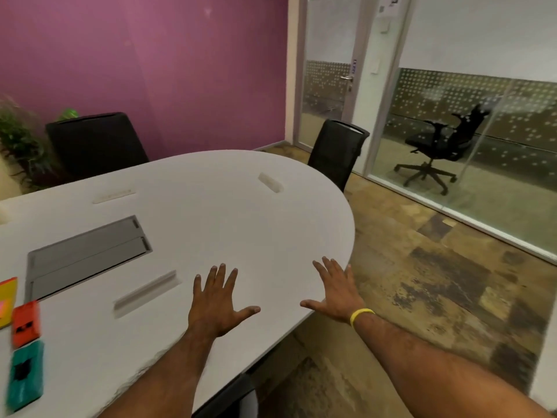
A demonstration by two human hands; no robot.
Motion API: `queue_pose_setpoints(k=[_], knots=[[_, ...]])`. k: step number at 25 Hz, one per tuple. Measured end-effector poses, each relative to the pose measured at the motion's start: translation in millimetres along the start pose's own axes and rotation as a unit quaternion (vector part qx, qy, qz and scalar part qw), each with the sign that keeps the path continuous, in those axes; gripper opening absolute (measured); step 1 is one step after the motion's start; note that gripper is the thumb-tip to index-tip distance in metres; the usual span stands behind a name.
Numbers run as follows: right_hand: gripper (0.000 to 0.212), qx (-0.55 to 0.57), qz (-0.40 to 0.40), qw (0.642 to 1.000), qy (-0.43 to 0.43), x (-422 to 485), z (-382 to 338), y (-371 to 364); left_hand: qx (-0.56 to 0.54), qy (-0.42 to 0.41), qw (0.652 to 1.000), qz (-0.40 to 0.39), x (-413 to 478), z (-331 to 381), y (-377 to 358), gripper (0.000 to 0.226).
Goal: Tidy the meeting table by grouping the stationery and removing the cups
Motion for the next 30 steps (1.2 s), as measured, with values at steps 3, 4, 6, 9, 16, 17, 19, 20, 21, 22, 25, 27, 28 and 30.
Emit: queue_pose_setpoints(k=[3, 4, 6, 9, 16, 17, 19, 20, 21, 22, 25, 27, 28, 30], knots=[[0.112, 0.011, 0.015, 1.000, -0.020, 20, 66, 24, 0.003, -0.026, 1.000, 0.010, 57, 64, 13, 0.121], [0.112, 0.012, 0.021, 0.999, -0.023, 27, 87, 33, 0.004, -0.036, 0.999, 0.015, 77, 86, 19, 0.121], [0.113, 0.013, 0.028, 0.999, -0.034, 41, 132, 57, 0.004, -0.054, 0.998, 0.022, 117, 133, 34, 0.121], [0.112, 0.007, 0.049, 0.998, -0.047, 62, 199, 101, -0.004, -0.069, 0.997, 0.044, 176, 206, 62, 0.122], [0.112, 0.001, 0.124, 0.989, -0.086, 128, 322, 214, 0.039, -0.156, 0.979, 0.126, 317, 323, 143, 0.121], [0.112, -0.001, 0.133, 0.987, -0.090, 142, 339, 229, 0.044, -0.166, 0.975, 0.139, 342, 335, 154, 0.121], [0.112, -0.015, 0.150, 0.984, -0.094, 173, 368, 258, 0.056, -0.186, 0.966, 0.172, 394, 354, 173, 0.118], [0.113, -0.024, 0.160, 0.982, -0.094, 191, 385, 276, 0.056, -0.195, 0.961, 0.189, 424, 364, 184, 0.117], [0.112, -0.033, 0.172, 0.980, -0.097, 209, 400, 294, 0.050, -0.200, 0.957, 0.202, 453, 373, 195, 0.117], [0.111, -0.039, 0.187, 0.976, -0.103, 228, 417, 312, 0.041, -0.201, 0.956, 0.212, 485, 383, 205, 0.117], [0.108, -0.042, 0.214, 0.968, -0.125, 278, 460, 361, 0.027, -0.196, 0.956, 0.218, 570, 413, 230, 0.119], [0.107, -0.052, 0.232, 0.962, -0.134, 308, 485, 390, 0.034, -0.198, 0.954, 0.224, 622, 435, 246, 0.120], [0.107, -0.053, 0.241, 0.959, -0.139, 323, 497, 404, 0.035, -0.202, 0.952, 0.227, 646, 447, 255, 0.120], [0.106, -0.049, 0.256, 0.954, -0.144, 353, 523, 429, 0.029, -0.210, 0.951, 0.227, 692, 474, 272, 0.118]])
Point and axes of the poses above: each hand's wrist, its own x-axis towards the middle knuckle, its own y-axis out of the back of the hand, z = x × y, the point moved 2 cm from there along x, towards the middle knuckle, and after that the axes turned 14 degrees about x, right-handed, at the moved point
